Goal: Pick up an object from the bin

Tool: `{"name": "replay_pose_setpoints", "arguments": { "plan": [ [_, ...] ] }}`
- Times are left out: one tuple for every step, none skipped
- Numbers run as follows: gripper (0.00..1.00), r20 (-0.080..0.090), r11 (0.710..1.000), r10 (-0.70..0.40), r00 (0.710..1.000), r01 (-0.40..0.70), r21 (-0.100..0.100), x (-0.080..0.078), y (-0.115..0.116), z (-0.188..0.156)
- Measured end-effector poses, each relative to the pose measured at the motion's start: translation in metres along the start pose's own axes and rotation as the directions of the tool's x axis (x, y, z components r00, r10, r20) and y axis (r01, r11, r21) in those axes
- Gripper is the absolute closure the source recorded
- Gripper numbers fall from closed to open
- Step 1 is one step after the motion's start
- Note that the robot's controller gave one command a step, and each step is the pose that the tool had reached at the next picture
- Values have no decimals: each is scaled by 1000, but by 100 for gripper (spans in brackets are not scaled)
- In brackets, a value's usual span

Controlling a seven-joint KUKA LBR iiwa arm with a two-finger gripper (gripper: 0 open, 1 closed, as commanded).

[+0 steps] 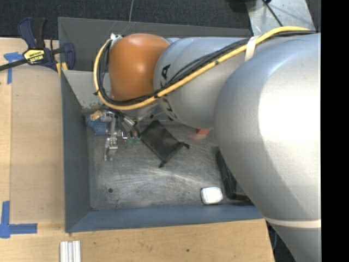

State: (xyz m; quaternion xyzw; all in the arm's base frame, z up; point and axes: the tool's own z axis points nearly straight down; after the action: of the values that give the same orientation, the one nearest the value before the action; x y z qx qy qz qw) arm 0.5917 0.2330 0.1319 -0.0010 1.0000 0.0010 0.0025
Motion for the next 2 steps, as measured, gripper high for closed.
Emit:
{"name": "replay_pose_setpoints", "arguments": {
  "plan": [
    [0,22,1000,4,1000,-4,-4,-37,-17,39],
    [0,0,991,136,991,-136,1,-27,-4,58]
  ]
}}
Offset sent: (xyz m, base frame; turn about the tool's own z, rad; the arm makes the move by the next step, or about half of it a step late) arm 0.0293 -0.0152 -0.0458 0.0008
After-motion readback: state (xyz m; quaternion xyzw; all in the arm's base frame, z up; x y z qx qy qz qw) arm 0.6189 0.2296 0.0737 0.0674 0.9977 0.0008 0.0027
